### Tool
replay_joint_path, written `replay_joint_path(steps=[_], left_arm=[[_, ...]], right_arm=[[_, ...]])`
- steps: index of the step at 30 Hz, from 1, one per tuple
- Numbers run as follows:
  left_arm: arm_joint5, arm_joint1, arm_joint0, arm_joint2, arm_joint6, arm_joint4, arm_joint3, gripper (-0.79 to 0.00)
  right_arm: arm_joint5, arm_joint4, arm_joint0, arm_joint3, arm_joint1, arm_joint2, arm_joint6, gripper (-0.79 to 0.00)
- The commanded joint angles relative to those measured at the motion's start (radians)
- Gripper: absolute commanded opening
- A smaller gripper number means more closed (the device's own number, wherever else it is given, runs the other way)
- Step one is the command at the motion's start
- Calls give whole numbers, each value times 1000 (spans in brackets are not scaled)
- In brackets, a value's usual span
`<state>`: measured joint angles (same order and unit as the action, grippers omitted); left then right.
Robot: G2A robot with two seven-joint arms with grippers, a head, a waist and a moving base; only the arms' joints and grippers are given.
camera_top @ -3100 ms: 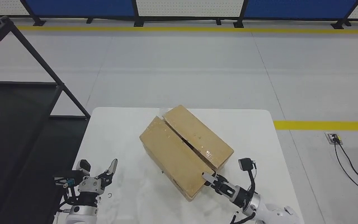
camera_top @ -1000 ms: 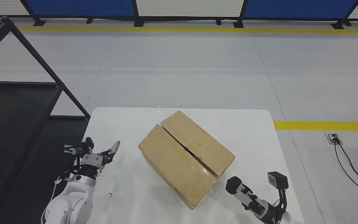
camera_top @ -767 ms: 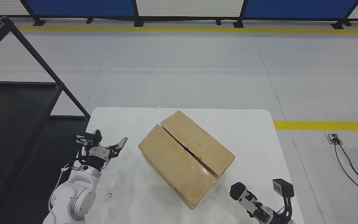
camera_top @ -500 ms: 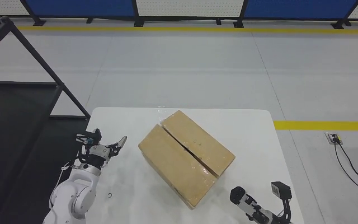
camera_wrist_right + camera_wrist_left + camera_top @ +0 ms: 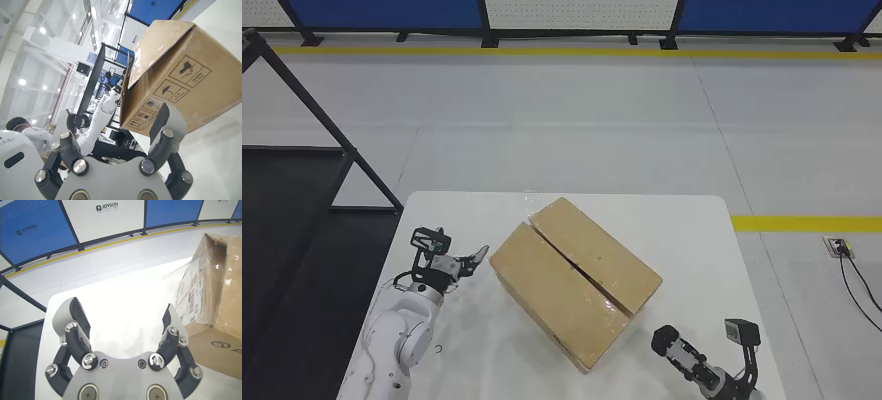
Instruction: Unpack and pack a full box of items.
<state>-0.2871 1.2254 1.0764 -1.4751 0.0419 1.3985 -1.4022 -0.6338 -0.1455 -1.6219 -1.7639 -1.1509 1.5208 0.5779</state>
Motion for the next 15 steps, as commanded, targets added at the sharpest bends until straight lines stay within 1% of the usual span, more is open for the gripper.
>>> replay_joint_path(steps=[1,8,15], left_arm=[[-7,0,-7,12,-9,14,12,0],[-37,-2,-1,29,-25,24,23,0],[-52,-5,20,28,-30,6,-1,0]], right_arm=[[25,4,8,4,-2,-8,-27,0],[78,30,45,12,-8,-49,-78,0],[109,59,76,15,-14,-77,-132,0]])
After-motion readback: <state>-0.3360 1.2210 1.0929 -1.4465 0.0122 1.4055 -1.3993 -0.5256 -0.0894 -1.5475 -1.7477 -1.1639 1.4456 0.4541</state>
